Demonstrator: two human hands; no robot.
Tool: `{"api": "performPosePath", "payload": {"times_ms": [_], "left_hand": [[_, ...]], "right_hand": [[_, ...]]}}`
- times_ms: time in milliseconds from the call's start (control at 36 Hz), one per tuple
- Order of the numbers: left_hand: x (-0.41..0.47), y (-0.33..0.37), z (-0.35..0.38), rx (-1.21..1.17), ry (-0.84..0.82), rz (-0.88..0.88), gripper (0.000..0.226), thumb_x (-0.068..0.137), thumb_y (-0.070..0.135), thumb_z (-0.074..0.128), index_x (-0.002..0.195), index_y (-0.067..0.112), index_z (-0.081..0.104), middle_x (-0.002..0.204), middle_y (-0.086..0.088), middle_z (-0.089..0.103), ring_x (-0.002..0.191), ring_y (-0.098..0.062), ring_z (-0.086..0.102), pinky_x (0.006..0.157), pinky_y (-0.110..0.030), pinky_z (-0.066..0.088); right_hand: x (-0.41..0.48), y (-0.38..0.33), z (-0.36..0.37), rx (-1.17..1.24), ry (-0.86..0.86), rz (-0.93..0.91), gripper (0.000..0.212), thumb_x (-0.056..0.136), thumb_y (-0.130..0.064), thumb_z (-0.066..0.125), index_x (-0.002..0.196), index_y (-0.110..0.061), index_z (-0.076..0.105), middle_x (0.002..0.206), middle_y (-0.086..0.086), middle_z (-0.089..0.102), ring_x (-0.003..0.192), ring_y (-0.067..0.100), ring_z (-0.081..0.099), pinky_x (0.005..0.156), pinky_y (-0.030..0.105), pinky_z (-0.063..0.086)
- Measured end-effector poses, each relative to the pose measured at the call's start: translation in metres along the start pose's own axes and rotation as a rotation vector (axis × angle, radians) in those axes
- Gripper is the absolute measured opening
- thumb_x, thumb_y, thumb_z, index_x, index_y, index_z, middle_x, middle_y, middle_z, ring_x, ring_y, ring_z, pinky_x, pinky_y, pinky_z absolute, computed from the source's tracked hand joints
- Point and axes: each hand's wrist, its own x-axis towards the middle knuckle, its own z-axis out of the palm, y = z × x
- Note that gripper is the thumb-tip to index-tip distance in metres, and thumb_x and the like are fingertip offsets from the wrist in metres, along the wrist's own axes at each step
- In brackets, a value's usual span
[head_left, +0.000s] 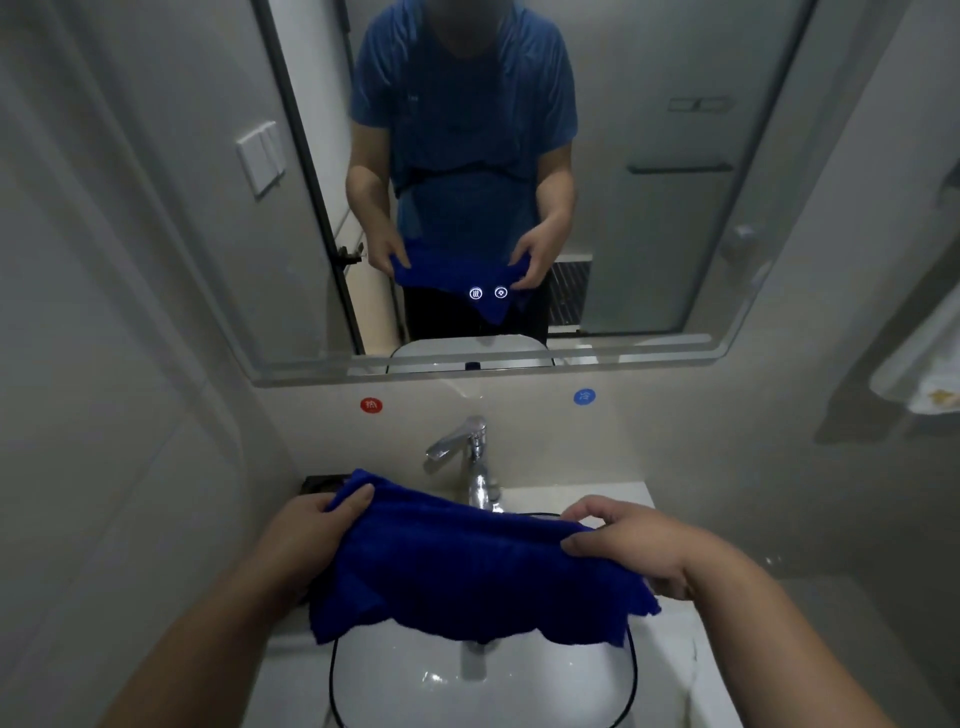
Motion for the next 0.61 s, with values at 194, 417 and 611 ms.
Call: {"api": "performPosePath", "payload": {"times_ms": [194, 417, 611], "left_hand": [[-0.002, 0.009, -0.01, -0.12, 0.036, -0.008, 0.047, 0.098, 0.052, 0.072, 0.109, 0.007, 0.079, 0.101, -0.02, 0.082, 0.099, -0.044, 0.078, 0.1, -0.06, 0.061], [-0.012, 0.007, 0.02, -0.167, 0.053, 0.12, 0.021, 0.105, 0.044, 0.067, 0.112, 0.026, 0.076, 0.103, -0.004, 0.083, 0.096, -0.028, 0.08, 0.08, -0.046, 0.065], [-0.057, 0.021, 0.074, 0.061, -0.076, 0.416, 0.023, 0.106, 0.051, 0.06, 0.11, 0.032, 0.072, 0.097, 0.007, 0.08, 0.089, -0.011, 0.077, 0.086, -0.043, 0.063]], "right_hand": [[-0.009, -0.001, 0.005, 0.118, 0.05, -0.034, 0.044, 0.07, -0.043, 0.092, 0.094, -0.01, 0.076, 0.083, 0.014, 0.075, 0.069, 0.026, 0.066, 0.06, 0.032, 0.054], [-0.014, -0.032, 0.038, 0.441, 0.225, -0.146, 0.033, 0.068, -0.029, 0.083, 0.092, -0.012, 0.068, 0.066, 0.011, 0.066, 0.048, 0.021, 0.057, 0.042, 0.026, 0.043], [-0.03, -0.063, 0.104, 0.426, 0.208, -0.243, 0.045, 0.087, -0.032, 0.077, 0.128, -0.018, 0.062, 0.124, 0.016, 0.071, 0.104, 0.032, 0.075, 0.071, 0.043, 0.067]]}}
